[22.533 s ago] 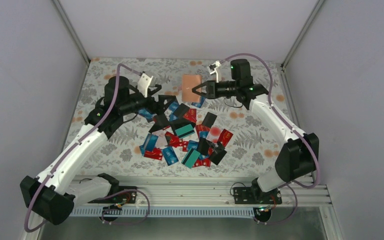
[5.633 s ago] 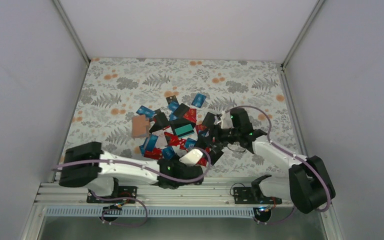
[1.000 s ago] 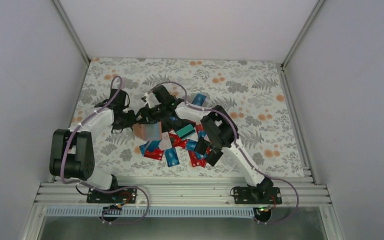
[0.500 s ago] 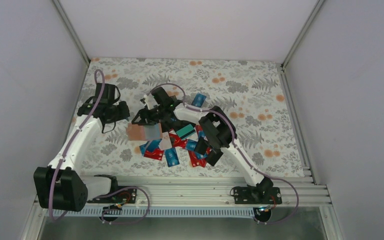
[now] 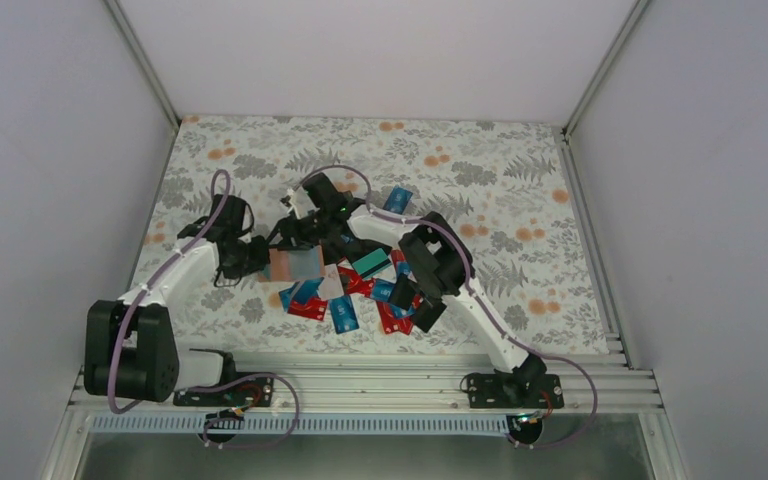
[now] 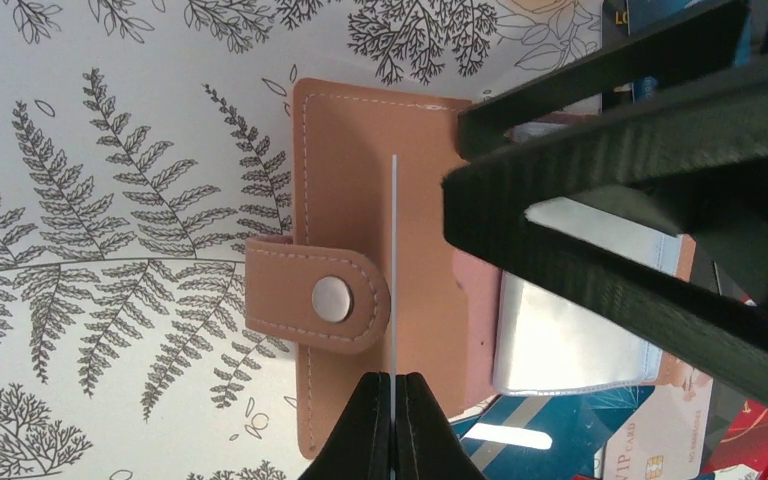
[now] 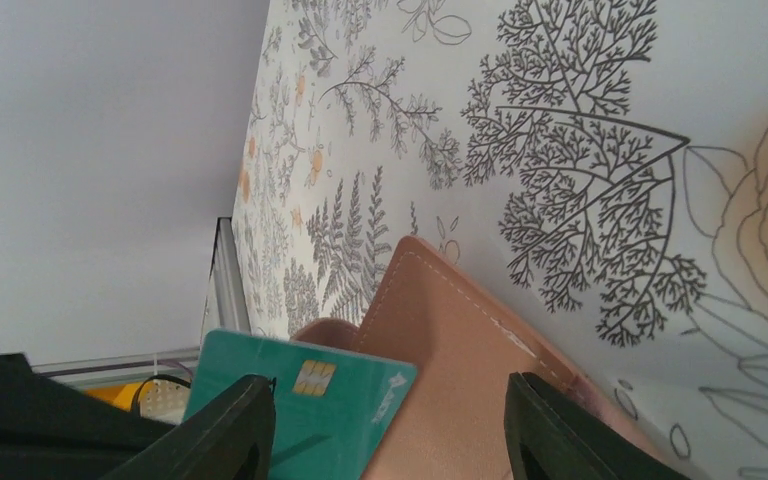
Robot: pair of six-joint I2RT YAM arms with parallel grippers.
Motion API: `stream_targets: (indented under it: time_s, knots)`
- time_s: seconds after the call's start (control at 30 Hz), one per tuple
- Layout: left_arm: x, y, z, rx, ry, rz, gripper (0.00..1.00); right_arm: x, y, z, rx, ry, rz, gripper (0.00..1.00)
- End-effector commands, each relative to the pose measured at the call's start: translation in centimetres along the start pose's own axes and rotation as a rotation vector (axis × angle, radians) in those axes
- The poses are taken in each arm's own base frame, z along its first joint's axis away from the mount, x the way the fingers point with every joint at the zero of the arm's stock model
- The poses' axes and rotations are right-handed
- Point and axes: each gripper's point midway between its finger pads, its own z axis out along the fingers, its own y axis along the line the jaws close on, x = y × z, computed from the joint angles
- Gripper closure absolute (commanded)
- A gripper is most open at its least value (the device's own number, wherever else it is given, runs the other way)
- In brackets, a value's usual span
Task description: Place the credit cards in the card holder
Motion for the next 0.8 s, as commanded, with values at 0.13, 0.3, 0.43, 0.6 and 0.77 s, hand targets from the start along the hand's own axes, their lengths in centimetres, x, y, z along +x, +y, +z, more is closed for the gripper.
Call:
stream_targets:
  time_s: [0.13, 0.3, 0.43, 0.6, 0.77]
  knots:
    - [-0.8, -0.1, 1.4, 0.003, -0.010, -0.012, 0.98, -2.3, 5.6, -5.5, -0.004, -0.062, -0.107, 0.37]
    - [-0.9, 0.4, 2.0, -0.024, -0.005, -0.012, 0.98, -0.1, 4.7, -8.0, 0.050, -0.063, -0.106, 0.32]
    - [-0.8, 0.7, 2.6, -0.038, 0.007, -0.014, 0.98, 1.9, 3.1, -9.2, 0.109, -0.062, -0.089, 0.31]
    - [-0.7, 0.9, 3.1, -0.048, 0.019, -0.014, 0.98, 4.0, 1.1, -8.9, 0.116, -0.027, -0.050, 0.31]
    - [-0.6, 0.9, 3.3, -0.048, 0.022, -0.013, 0.98, 4.7, 0.1, -8.6, 0.127, -0.014, -0.030, 0.31]
